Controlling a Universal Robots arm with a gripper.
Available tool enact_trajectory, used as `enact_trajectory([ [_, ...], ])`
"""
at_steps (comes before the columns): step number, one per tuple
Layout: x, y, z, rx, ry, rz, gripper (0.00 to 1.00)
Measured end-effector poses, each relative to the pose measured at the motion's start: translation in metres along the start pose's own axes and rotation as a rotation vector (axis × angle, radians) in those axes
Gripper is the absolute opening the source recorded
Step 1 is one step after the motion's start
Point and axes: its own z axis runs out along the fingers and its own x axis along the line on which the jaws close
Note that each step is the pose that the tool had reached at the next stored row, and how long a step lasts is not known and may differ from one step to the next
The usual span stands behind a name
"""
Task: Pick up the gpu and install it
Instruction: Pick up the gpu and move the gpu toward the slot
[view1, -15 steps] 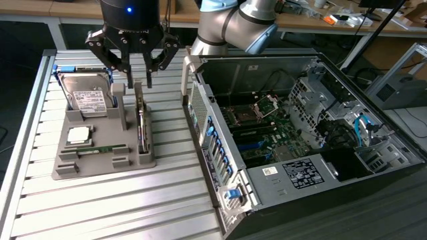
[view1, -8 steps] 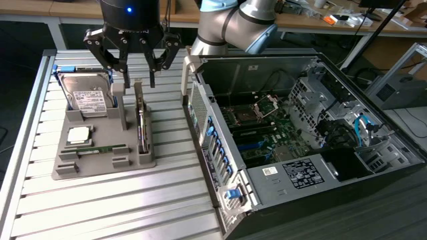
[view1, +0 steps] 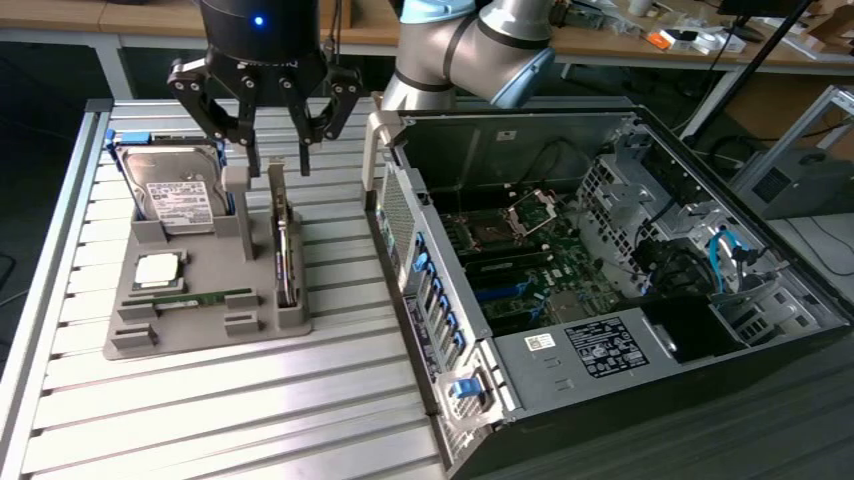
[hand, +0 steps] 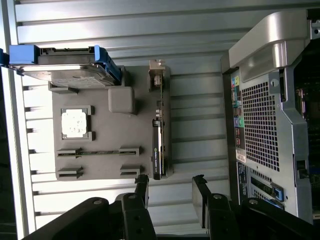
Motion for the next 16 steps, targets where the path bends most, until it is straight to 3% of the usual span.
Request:
enact_trajectory([
  [16, 0.0003, -0.0001, 0.0034, 0.0000, 0.0000, 0.000, 0.48],
])
